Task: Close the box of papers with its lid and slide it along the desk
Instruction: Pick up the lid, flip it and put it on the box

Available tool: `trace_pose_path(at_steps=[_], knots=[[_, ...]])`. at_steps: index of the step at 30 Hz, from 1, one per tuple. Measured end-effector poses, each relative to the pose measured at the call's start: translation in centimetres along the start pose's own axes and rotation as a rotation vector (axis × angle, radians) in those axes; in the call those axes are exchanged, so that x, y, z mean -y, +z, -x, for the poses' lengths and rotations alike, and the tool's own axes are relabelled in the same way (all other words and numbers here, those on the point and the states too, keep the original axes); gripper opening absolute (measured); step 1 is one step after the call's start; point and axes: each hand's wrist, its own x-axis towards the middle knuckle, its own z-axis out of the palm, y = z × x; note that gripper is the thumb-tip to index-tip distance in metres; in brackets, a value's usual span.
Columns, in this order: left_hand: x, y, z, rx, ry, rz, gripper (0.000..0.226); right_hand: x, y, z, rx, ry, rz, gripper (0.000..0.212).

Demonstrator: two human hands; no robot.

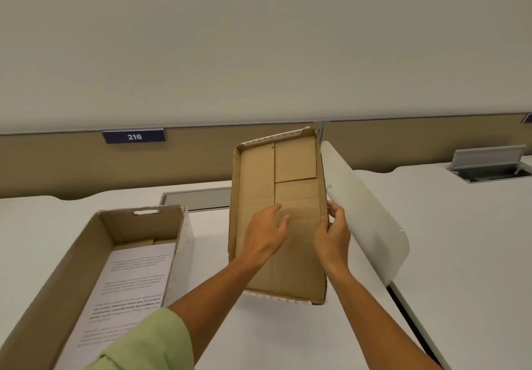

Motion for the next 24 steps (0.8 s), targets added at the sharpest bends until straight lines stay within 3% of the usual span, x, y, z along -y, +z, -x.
trace_pose_path(at_steps=[5,12,24], knots=[[-3.4,-3.5,1.7,-0.091,0.029,0.16,0.051,3.9,1.1,3.2,-0.015,-0.094,-0.079,0.036],[-7.3,-7.2,3.7,-0.085,-0.149,0.558,0.034,6.8,2.8,6.7,-0.086,-0.103,-0.144,0.036],[-9.1,-9.8,4.6,-0.053,-0.133,0.513,0.014,9.3,4.9,10.9,-0.187,-0.169,-0.16,0.04]])
